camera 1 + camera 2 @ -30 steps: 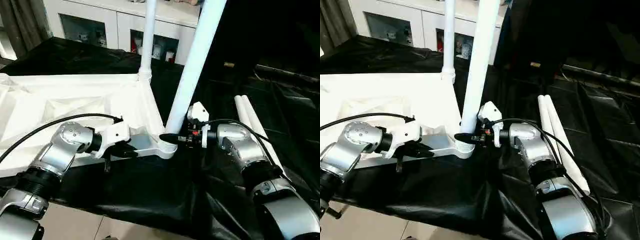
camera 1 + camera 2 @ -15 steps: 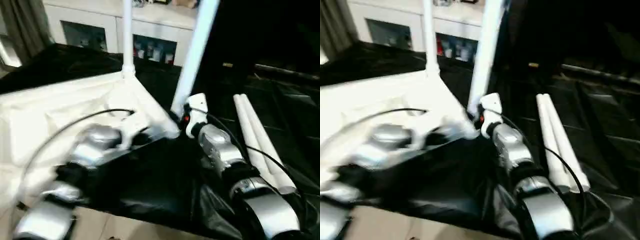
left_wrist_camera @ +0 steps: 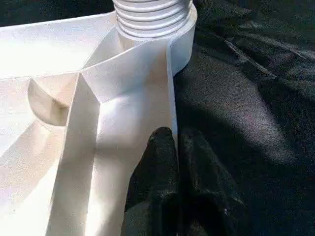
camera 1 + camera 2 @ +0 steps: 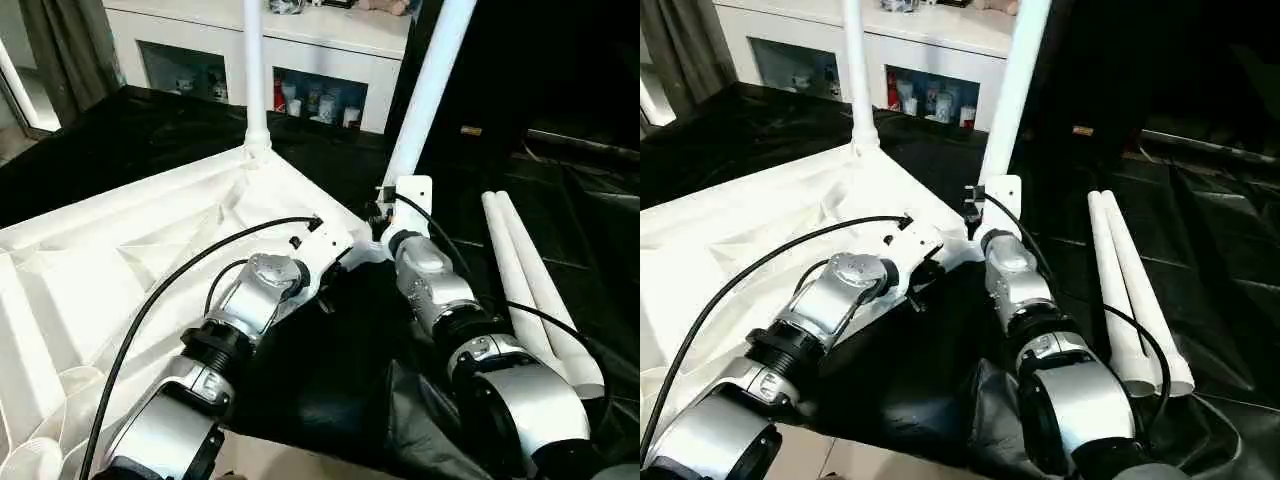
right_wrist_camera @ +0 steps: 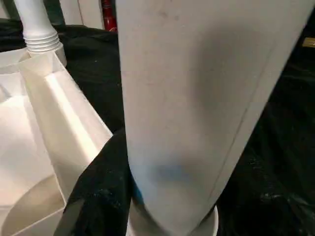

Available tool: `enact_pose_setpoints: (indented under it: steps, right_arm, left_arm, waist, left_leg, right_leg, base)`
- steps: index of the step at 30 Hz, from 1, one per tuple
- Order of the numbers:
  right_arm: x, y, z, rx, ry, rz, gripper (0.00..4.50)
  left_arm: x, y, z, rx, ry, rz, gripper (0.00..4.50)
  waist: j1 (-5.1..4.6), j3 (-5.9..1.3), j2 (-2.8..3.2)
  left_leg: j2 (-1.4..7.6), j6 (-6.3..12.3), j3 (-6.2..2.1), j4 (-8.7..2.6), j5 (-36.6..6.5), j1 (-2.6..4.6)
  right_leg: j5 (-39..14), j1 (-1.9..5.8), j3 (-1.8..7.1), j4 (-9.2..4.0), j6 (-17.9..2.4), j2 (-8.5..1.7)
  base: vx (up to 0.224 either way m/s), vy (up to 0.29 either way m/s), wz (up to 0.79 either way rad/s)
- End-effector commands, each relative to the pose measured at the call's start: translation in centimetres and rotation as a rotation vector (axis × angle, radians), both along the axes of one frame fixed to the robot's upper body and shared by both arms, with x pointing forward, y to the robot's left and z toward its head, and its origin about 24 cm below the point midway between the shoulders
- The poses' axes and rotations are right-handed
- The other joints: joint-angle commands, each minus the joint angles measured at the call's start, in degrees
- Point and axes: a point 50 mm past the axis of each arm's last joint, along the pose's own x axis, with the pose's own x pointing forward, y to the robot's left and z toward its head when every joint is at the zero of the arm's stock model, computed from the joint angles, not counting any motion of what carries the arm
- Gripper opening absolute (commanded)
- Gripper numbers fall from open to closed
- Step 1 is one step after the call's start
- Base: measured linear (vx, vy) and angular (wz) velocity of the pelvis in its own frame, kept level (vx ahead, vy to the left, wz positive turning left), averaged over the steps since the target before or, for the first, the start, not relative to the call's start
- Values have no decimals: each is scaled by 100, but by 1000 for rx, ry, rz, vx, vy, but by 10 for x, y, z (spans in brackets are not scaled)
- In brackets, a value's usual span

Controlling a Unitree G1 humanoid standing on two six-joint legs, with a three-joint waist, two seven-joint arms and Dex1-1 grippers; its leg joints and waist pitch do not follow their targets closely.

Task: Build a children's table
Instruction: Rotate leg to tighten

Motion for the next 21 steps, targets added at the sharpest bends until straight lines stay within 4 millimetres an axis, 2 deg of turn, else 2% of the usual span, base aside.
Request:
enact_pose_setpoints:
  steps: [1,3,7,10,11,12,13,15,17,18,19,21]
  right_arm:
    - [-43,-3,-76,-43,377,-4,188]
    - [-42,-3,-76,-50,374,-1,188]
    - [-39,4,-70,-96,336,74,188]
    - [-37,6,-67,-61,321,74,188]
    - [-36,6,-65,-49,313,71,223]
    - [-34,6,-63,-38,301,76,223]
    - [-33,7,-61,-27,290,82,258]
    - [-31,7,-58,-21,276,81,260]
    - [-29,8,-54,-30,260,98,285]
    - [-28,8,-53,-28,253,103,285]
    - [-26,8,-50,-28,244,111,305]
    - [-25,8,-48,-31,235,111,309]
  left_arm:
    - [2,-11,9,-16,-42,-25,0]
    - [3,-10,9,-16,-43,-18,0]
    - [3,-6,9,-13,-43,-8,0]
    - [4,-4,10,-15,-47,0,0]
    - [5,-3,11,-18,-49,3,0]
    - [5,-2,11,-18,-50,3,0]
    - [5,-2,12,-17,-50,-1,0]
    - [6,-2,12,-17,-52,-4,0]
    - [6,-2,12,-17,-52,-7,0]
    - [6,-2,13,-17,-53,-7,0]
    - [6,-2,13,-18,-53,-9,0]
    - [6,-2,13,-19,-53,-10,0]
  waist:
    - [-73,-90,40]
    - [-65,-98,68]
    - [-73,-98,41]
    - [-79,-91,55]
    - [-76,-91,60]
    - [-75,-93,52]
    - [-79,-95,67]
    - [-86,-97,82]
    - [-86,-95,82]
    - [-86,-95,82]
    - [-87,-101,81]
    - [-76,-134,90]
  left_leg:
    - [195,-184,-108,-475,-2472,71]
    - [199,-180,-113,-482,-2457,80]
    - [201,-147,-106,-502,-2300,59]
    - [201,-142,-110,-511,-2321,54]
    - [198,-139,-105,-508,-2308,51]
    - [202,-134,-106,-513,-2256,49]
    - [206,-138,-106,-516,-2246,47]
    - [203,-146,-107,-514,-2262,52]
    - [216,-171,-110,-529,-2166,25]
    - [216,-171,-110,-529,-2166,25]
    - [209,-163,-101,-516,-2165,36]
    - [209,-98,-87,-491,-1708,-6]
  right_leg:
    - [-1993,-68,295,-660,-529,-465]
    - [-2038,-76,300,-669,-499,-473]
    - [-1888,-59,295,-671,-499,-469]
    - [-1992,-67,301,-686,-486,-480]
    - [-1988,-66,306,-694,-482,-480]
    - [-1963,-63,304,-693,-479,-479]
    - [-1926,-63,304,-691,-489,-476]
    - [-1947,-67,303,-690,-520,-476]
    - [-1700,-42,291,-666,-578,-465]
    - [-1700,-42,291,-666,-578,-465]
    - [-1653,-45,297,-664,-603,-468]
    - [-1059,13,295,-605,-691,-465]
  base:
    - [0,0,0]
    - [0,0,0]
    - [0,0,0]
    - [0,0,0]
    - [0,0,0]
    - [0,0,0]
    - [0,0,0]
    - [0,0,0]
    - [0,0,0]
    - [0,0,0]
    - [0,0,0]
    - [0,0,0]
